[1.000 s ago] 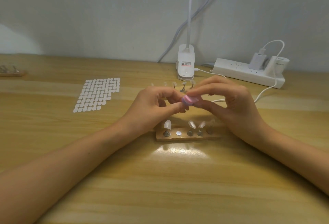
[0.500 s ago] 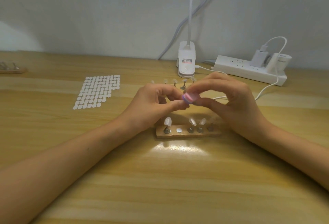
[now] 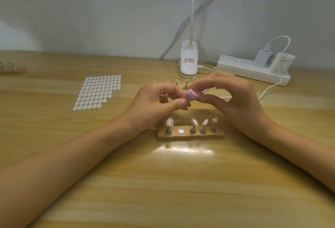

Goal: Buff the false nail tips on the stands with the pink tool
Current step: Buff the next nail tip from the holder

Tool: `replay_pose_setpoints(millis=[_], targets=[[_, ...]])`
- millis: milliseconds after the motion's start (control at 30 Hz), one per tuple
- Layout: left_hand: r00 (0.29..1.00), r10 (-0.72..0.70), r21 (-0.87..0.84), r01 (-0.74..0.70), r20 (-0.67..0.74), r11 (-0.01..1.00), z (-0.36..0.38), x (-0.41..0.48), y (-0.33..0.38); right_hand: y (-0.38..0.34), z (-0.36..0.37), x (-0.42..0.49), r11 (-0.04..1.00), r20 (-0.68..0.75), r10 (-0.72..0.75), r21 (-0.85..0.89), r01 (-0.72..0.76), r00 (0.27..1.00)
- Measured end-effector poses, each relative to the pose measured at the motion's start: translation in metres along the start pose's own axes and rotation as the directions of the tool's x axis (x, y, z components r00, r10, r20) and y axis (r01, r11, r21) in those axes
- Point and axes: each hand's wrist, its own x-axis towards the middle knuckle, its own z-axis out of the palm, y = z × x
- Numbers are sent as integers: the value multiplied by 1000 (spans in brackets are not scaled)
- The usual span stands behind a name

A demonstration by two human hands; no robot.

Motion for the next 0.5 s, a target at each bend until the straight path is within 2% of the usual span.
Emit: replay_pose_setpoints(millis=[167,267,400,500], targets=[[1000,9,3,-9,-3,1000,0,-1,4,-1,2,-2,996,25,-79,-44,80,997],[1000,-10,-14,10,-2,1000,0,-1,4,0,0,-1,999,-29,-13,-34,12,1000],[1000,1,0,-1,-12,1000,0,-2,7,-3,2,0,992,-1,-104,-75,103,995],[1000,-16,-10,16,7,1000,0,-2,6,-1,-1,1,998,-32,-39,-44,37,999]])
